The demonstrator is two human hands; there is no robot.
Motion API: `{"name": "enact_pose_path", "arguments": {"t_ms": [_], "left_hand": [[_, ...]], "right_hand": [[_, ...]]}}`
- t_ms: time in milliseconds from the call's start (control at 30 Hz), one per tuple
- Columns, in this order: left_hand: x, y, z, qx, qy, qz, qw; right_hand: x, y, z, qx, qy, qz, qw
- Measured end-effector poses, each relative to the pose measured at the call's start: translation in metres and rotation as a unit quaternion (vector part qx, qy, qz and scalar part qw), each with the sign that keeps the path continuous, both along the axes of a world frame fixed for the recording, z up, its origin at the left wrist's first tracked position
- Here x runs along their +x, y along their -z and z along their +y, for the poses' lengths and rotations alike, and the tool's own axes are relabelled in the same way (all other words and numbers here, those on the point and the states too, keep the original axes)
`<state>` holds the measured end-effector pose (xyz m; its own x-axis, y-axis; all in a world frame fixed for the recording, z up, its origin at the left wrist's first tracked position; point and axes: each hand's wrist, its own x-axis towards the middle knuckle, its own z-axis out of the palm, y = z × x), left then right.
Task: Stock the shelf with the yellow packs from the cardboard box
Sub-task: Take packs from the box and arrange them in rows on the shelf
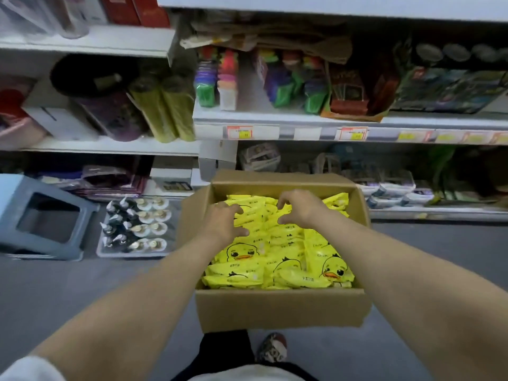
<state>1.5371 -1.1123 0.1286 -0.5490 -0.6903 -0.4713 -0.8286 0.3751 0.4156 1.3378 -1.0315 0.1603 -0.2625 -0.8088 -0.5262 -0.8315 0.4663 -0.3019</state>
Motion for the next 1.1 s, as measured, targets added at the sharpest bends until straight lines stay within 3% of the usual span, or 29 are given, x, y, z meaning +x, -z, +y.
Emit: {"name": "enact_pose_path", "arguments": {"t_ms": [200,367,500,900,1100], "left_hand": [[0.030,0.054,0.002,0.031,-0.008,-0.012,0.999],[0.036,0.071,0.003,0.036,0.020,0.004,0.999],[0.039,0.080,0.003,0.034,0.009,0.026,0.999],[0.040,0.103,0.013,0.070,0.001,-0.025,0.997],[0.028,0.083,0.012,0.077,0.022,0.045,0.996]], "right_hand": [[0.029,0.057,-0.007,0.045,-0.023,-0.081,0.995],[0.040,0.082,-0.013,0.085,-0.058,-0.072,0.992],[0.036,0.088,-0.015,0.100,-0.060,-0.075,0.990],[0.054,0.108,0.001,0.100,-0.023,-0.047,0.994],[0.049,0.089,0.018,0.127,-0.026,-0.096,0.987]]}}
